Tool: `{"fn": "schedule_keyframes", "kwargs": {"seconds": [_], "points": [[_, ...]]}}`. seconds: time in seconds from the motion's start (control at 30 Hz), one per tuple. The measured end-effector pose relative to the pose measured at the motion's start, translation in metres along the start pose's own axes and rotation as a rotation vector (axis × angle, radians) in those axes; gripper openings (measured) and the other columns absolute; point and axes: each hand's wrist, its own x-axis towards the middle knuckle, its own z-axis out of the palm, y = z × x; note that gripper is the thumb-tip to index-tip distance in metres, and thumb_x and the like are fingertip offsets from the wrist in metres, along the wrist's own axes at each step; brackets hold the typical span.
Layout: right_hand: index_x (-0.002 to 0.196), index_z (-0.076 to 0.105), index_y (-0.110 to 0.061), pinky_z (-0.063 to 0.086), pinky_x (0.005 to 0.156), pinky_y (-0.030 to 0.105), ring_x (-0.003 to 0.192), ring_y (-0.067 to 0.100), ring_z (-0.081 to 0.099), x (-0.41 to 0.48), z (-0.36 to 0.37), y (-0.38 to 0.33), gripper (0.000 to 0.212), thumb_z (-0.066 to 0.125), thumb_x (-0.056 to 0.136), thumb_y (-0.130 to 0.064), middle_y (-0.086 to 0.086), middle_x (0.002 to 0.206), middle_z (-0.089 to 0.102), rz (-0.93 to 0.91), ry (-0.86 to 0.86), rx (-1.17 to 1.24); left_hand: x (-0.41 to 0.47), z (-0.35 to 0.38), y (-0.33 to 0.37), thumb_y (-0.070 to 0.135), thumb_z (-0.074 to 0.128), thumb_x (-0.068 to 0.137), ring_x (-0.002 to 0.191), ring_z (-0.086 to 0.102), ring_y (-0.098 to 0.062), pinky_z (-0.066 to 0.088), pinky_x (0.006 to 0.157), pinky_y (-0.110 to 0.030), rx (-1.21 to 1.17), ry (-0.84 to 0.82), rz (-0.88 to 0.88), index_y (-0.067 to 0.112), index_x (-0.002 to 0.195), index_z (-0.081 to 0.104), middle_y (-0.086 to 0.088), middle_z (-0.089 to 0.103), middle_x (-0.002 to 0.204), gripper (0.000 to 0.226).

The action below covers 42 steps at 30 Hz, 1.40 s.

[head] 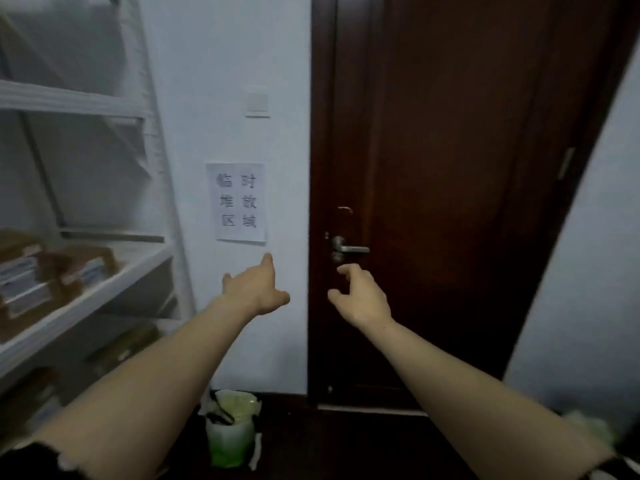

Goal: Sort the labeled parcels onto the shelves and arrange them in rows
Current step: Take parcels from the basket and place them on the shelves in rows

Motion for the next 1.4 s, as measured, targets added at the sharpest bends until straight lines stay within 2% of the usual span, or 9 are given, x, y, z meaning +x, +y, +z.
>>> {"fn": "schedule_keyframes", "kwargs": {"seconds": [0.23, 0.43, 0.6, 0.7, 0.8, 0.93, 1.13, 1.3, 1.4], "points": [[0.135, 0.043, -0.021, 0.039, 0.103, 0.033, 0.121, 0.022, 0.051, -0.148, -0.174, 0.195, 0.051, 0.059, 0.088, -0.032, 0.006, 0.136, 0.048, 0.350, 0.181, -0.073, -0.083, 0.097, 0.244, 0.041, 0.061, 0.087, 0.124, 0.051, -0.024, 0.036, 0.109, -0.045, -0.077, -0.207, 0.405, 0.019, 0.153, 0.001, -0.006, 0.053, 0.136, 0.092], [0.132, 0.045, -0.017, 0.046, 0.093, 0.034, 0.113, 0.023, 0.055, -0.287, -0.295, 0.315, 0.050, 0.060, 0.087, -0.031, 0.006, 0.133, 0.049, 0.625, 0.356, -0.078, -0.190, 0.157, 0.411, 0.041, 0.060, 0.086, 0.124, 0.051, -0.025, 0.042, 0.103, -0.039, -0.035, -0.330, 0.675, 0.018, 0.153, 0.004, -0.007, 0.050, 0.138, 0.090], [0.129, 0.047, -0.014, 0.045, 0.086, 0.031, 0.108, 0.021, 0.055, -0.357, -0.346, 0.378, 0.047, 0.062, 0.087, -0.029, 0.006, 0.126, 0.053, 0.756, 0.474, -0.030, -0.244, 0.192, 0.512, 0.041, 0.059, 0.085, 0.118, 0.054, -0.027, 0.047, 0.093, -0.037, 0.015, -0.370, 0.842, 0.017, 0.150, 0.016, -0.008, 0.054, 0.132, 0.082], [0.129, 0.046, -0.016, 0.048, 0.089, 0.035, 0.107, 0.021, 0.055, -0.382, -0.364, 0.413, 0.047, 0.062, 0.087, -0.030, 0.006, 0.129, 0.051, 0.816, 0.504, 0.005, -0.262, 0.213, 0.565, 0.035, 0.059, 0.087, 0.114, 0.055, -0.027, 0.048, 0.083, -0.032, -0.011, -0.418, 0.911, 0.017, 0.145, 0.025, -0.008, 0.055, 0.127, 0.070], [0.132, 0.044, -0.015, 0.046, 0.091, 0.033, 0.112, 0.022, 0.053, -0.397, -0.384, 0.456, 0.049, 0.061, 0.088, -0.027, 0.007, 0.133, 0.049, 0.915, 0.537, 0.015, -0.270, 0.240, 0.624, 0.031, 0.062, 0.085, 0.110, 0.056, -0.027, 0.051, 0.086, -0.037, -0.025, -0.462, 1.003, 0.017, 0.140, 0.034, -0.009, 0.056, 0.125, 0.063], [0.134, 0.044, -0.014, 0.048, 0.093, 0.036, 0.110, 0.024, 0.055, -0.395, -0.408, 0.511, 0.051, 0.064, 0.087, -0.020, 0.009, 0.130, 0.051, 1.010, 0.590, 0.036, -0.268, 0.278, 0.693, 0.025, 0.062, 0.084, 0.107, 0.055, -0.027, 0.050, 0.089, -0.041, -0.030, -0.475, 1.156, 0.015, 0.118, 0.054, -0.010, 0.057, 0.116, 0.037], [0.133, 0.044, -0.012, 0.050, 0.083, 0.032, 0.100, 0.019, 0.056, -0.355, -0.445, 0.592, 0.049, 0.062, 0.088, -0.015, 0.005, 0.120, 0.054, 1.072, 0.569, 0.038, -0.234, 0.359, 0.796, 0.012, 0.058, 0.087, 0.127, 0.039, -0.027, 0.040, 0.104, -0.040, 0.043, -0.590, 1.308, 0.013, 0.136, 0.044, -0.008, 0.043, 0.136, 0.051], [0.129, 0.049, -0.014, 0.046, 0.081, 0.026, 0.098, 0.015, 0.054, -0.342, -0.457, 0.652, 0.042, 0.061, 0.088, -0.012, -0.002, 0.108, 0.053, 1.100, 0.507, 0.074, -0.223, 0.402, 0.856, 0.004, 0.055, 0.087, 0.146, 0.004, -0.028, 0.018, 0.118, -0.042, 0.284, -0.600, 1.411, 0.007, 0.152, 0.009, -0.010, 0.011, 0.157, 0.079], [0.124, 0.051, -0.017, 0.045, 0.079, 0.025, 0.096, 0.014, 0.054, -0.346, -0.455, 0.679, 0.038, 0.062, 0.088, -0.013, -0.004, 0.104, 0.052, 1.138, 0.470, 0.099, -0.223, 0.424, 0.878, -0.003, 0.053, 0.087, 0.145, -0.018, -0.028, 0.001, 0.119, -0.045, 0.466, -0.630, 1.448, 0.008, 0.151, -0.013, -0.010, -0.015, 0.159, 0.092]]}}
